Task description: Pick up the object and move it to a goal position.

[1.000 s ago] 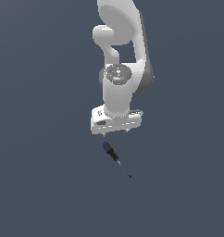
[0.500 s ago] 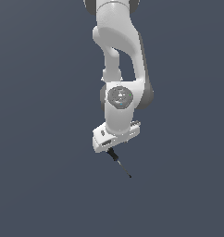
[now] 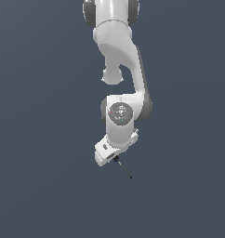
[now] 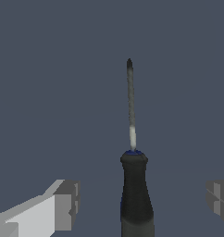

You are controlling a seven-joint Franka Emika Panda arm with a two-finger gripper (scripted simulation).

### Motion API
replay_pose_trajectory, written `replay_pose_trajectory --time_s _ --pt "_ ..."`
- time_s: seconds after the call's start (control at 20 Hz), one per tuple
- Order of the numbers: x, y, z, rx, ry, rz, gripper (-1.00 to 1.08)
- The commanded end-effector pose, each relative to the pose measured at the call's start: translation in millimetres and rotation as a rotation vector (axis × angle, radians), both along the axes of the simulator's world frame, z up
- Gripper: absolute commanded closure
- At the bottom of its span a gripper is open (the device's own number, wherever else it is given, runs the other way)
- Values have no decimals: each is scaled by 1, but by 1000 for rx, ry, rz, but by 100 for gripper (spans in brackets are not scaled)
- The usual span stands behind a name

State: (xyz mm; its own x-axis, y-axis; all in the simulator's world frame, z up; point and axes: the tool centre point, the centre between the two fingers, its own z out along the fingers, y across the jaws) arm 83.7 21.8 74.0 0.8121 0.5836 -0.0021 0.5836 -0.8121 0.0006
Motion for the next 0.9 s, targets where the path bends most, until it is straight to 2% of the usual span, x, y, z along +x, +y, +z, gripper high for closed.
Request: replay_pose_trajectory --time_s 0.0,0.45,0.85 --pt "3 0 -5 1 -1 26 -92" --pt "5 0 -12 2 0 39 -92" --pt "4 0 -49 2 -1 42 -92"
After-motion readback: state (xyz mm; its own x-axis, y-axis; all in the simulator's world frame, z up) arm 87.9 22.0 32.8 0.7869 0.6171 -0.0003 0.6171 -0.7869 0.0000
